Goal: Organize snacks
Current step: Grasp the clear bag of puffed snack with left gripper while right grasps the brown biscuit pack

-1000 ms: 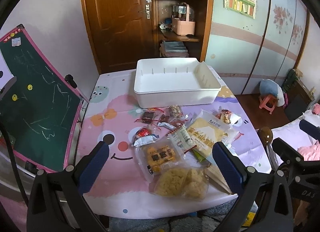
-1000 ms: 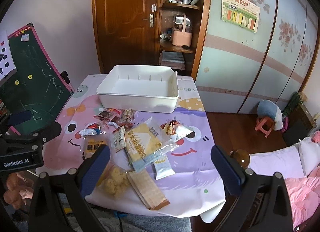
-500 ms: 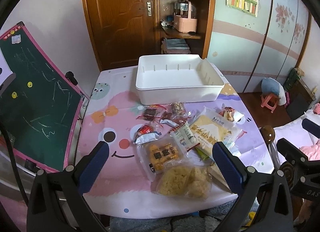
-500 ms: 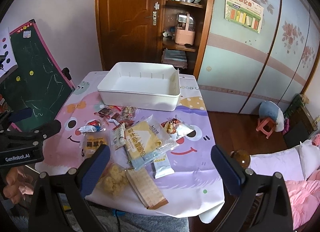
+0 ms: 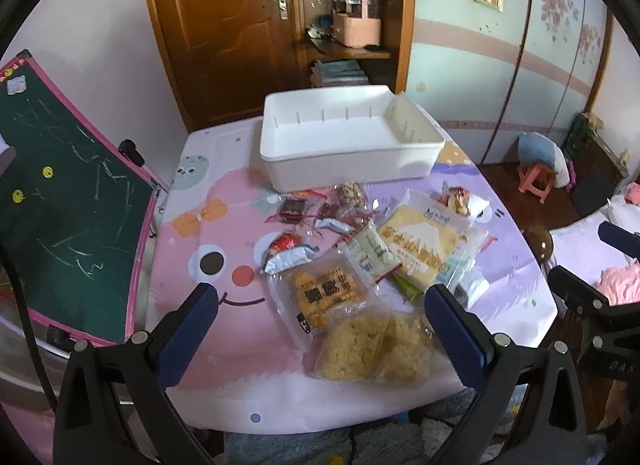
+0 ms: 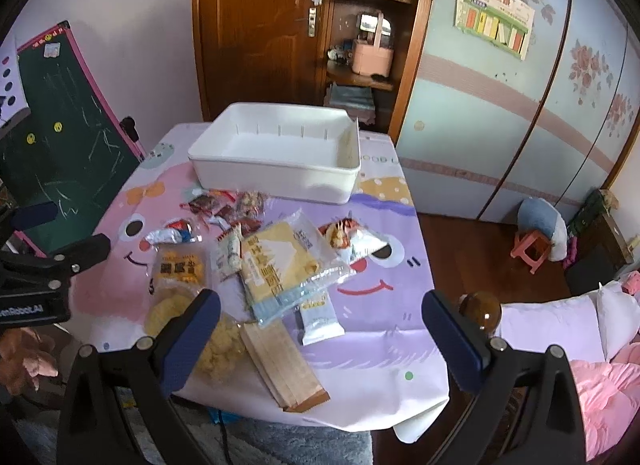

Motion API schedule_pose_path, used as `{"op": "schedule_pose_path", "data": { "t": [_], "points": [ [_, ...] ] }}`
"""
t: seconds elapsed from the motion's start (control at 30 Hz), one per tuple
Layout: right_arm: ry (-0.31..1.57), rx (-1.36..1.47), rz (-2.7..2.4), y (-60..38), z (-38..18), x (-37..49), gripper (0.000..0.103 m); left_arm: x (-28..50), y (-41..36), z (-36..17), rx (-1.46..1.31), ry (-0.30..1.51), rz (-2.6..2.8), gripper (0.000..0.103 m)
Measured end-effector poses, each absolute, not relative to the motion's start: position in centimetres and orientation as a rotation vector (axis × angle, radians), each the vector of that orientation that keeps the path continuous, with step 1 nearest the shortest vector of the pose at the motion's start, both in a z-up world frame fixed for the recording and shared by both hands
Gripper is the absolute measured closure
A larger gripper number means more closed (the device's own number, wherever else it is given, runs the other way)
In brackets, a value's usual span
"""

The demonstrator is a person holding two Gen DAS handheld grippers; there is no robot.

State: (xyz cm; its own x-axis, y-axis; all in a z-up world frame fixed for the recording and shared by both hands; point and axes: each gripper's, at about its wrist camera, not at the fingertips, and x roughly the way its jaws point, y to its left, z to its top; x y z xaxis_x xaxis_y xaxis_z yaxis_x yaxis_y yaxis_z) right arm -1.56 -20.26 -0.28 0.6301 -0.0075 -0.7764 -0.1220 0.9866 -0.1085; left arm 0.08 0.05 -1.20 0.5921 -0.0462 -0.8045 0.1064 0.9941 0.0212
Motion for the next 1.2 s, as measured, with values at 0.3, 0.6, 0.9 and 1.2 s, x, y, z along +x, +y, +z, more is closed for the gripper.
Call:
{"op": "schedule_pose_path", "data": {
  "t": [0.3, 0.6, 0.9, 1.2],
  "points": [
    [0.991, -0.167, 0.079, -20.8, -4.9, -1.4, 0.002, 0.9, 1.5, -6.9, 0.033, 1.09, -0.127, 0.0],
    [1.075, -0.147, 0.116, -20.6, -8.1, -0.9, 0.002, 1.7, 1.2, -11.2, 0.03, 1.199, -0.135, 0.0],
    [1.134, -0.203, 0.138, -19.6, -10.7, -0.1, 0.002, 2.9, -0.4, -13.7, 0.067, 1.249, -0.154, 0.0],
    [1.244, -0.205, 0.191, -19.3, -13.9, 0.9, 0.015, 4.2, 0.7, -16.7, -0.018, 1.327, -0.164, 0.006]
  ]
}}
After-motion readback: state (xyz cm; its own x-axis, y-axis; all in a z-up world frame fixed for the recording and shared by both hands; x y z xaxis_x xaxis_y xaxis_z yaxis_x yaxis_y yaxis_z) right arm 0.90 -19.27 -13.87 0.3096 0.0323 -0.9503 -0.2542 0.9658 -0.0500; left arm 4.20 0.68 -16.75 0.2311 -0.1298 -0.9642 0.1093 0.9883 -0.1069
